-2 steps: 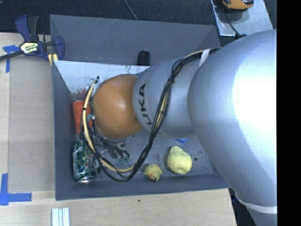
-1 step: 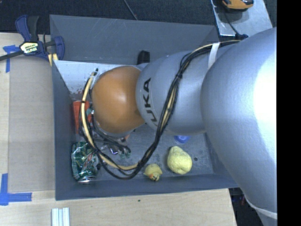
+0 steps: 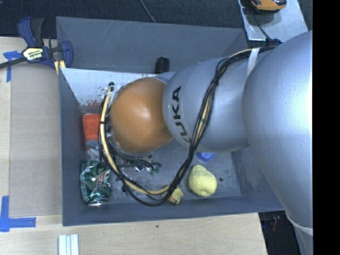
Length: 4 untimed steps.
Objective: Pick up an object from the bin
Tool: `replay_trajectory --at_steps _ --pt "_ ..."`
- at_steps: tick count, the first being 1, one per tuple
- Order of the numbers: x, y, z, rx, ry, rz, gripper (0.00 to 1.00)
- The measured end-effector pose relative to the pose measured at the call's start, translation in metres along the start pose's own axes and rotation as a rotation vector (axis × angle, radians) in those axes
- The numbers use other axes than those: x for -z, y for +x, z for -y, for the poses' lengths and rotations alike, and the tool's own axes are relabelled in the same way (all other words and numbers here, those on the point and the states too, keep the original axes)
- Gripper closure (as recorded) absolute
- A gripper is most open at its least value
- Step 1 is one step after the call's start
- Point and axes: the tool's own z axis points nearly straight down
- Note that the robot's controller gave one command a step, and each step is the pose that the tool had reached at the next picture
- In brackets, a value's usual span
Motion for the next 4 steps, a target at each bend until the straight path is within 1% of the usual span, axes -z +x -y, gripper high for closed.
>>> replay_trajectory --at_steps 1,2,4 --pt "-0.043 -0.007 -0.009 0.132 -0.007 -0.014 0.00" --pt "-0.051 -0.020 0.001 0.517 0.012 0.008 1.00" --pt "-0.051 -0.020 0.001 0.516 0.011 0.009 1.00"
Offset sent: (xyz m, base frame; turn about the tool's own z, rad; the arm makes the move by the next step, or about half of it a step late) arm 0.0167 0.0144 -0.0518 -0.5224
